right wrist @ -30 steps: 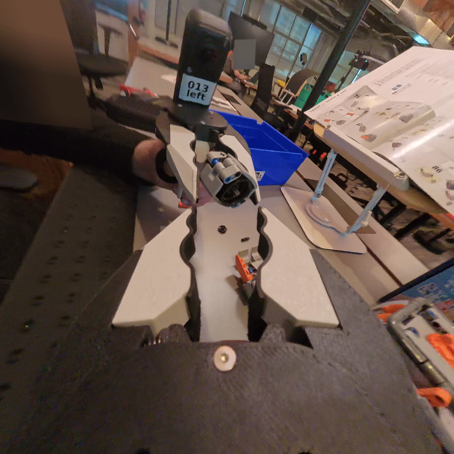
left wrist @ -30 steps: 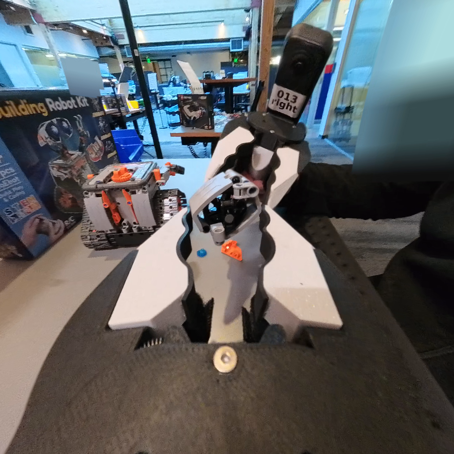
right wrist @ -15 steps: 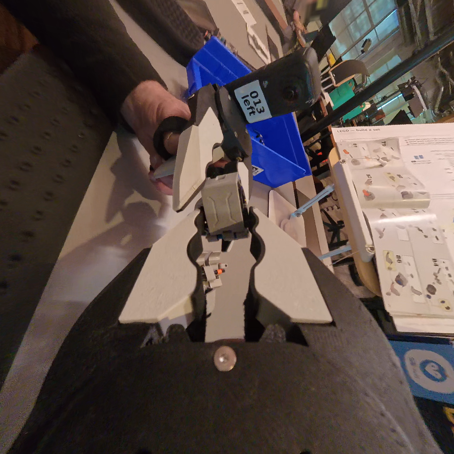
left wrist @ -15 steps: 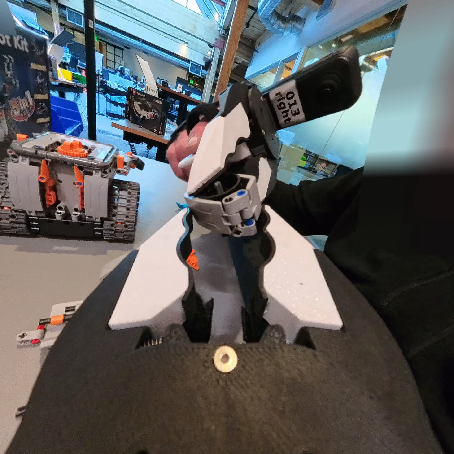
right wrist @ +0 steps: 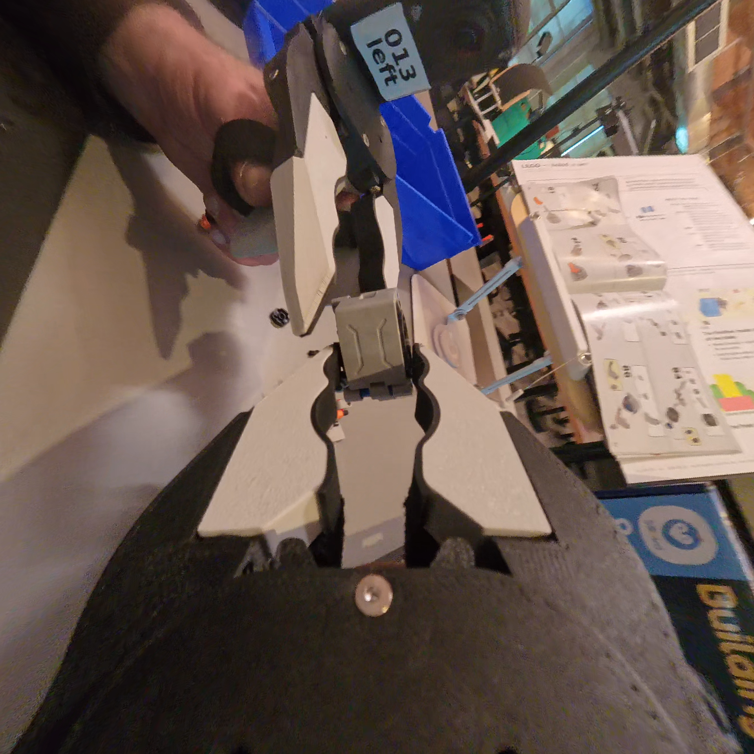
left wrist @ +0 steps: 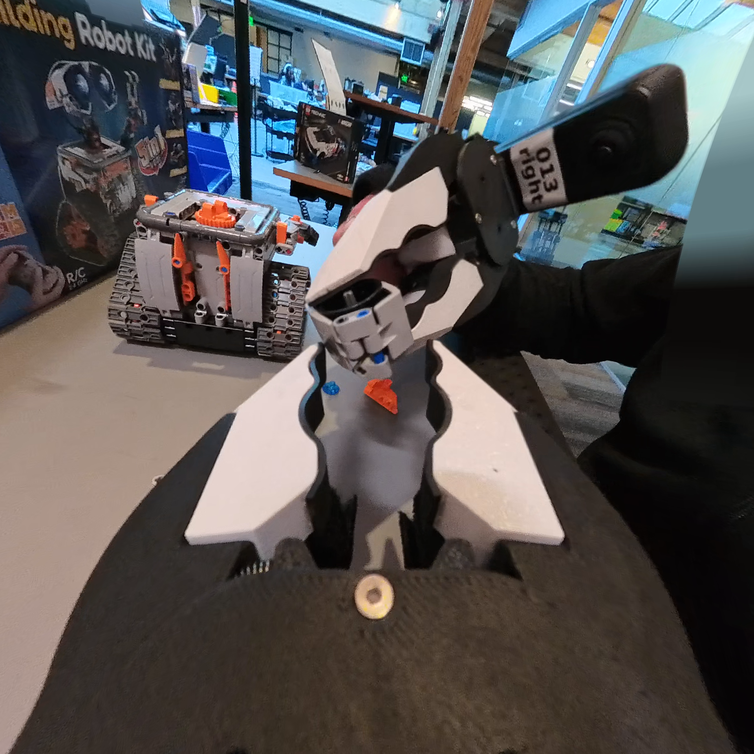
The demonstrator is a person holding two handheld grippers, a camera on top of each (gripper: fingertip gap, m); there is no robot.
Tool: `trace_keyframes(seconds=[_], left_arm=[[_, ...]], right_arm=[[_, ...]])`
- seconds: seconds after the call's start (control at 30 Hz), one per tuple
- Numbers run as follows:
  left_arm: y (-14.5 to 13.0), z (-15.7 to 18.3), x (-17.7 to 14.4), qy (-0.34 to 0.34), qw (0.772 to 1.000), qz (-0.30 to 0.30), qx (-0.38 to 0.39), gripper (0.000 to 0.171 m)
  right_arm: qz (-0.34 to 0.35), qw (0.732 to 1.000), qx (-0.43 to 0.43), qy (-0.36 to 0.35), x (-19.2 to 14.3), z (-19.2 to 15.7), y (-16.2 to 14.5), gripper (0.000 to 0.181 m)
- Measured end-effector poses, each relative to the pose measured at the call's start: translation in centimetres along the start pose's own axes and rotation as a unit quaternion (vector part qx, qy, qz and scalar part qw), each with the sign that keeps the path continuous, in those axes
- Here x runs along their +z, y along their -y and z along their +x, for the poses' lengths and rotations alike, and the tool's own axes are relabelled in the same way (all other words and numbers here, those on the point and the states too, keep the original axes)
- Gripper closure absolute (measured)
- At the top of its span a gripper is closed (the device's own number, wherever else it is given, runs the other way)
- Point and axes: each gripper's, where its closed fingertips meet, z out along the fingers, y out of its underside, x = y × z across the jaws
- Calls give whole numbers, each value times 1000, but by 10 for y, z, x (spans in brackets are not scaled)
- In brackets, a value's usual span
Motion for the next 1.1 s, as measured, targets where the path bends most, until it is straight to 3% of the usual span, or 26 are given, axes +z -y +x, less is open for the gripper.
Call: trace_keyframes(seconds=[0.17, 0.43, 0.67, 0.9, 1.1], left_arm=[[-3, -1, -2, 5, 1000, -5, 16, 132], [-3, -6, -5, 25, 999, -6, 39, 132], [-5, -3, -4, 15, 999, -10, 42, 132], [5, -15, -13, 46, 998, 11, 43, 131], [3, -26, -16, 141, 976, -32, 162, 129]], right_arm=[[-18, 997, -68, -26, 2, -5, 3, 150], [-6, 999, -48, -13, 1, -5, 1, 139], [-7, 999, -48, -12, 1, -6, 0, 149], [-23, 999, 41, -8, -1, 10, -18, 149], [7, 983, 181, 35, -7, 19, -22, 150]])
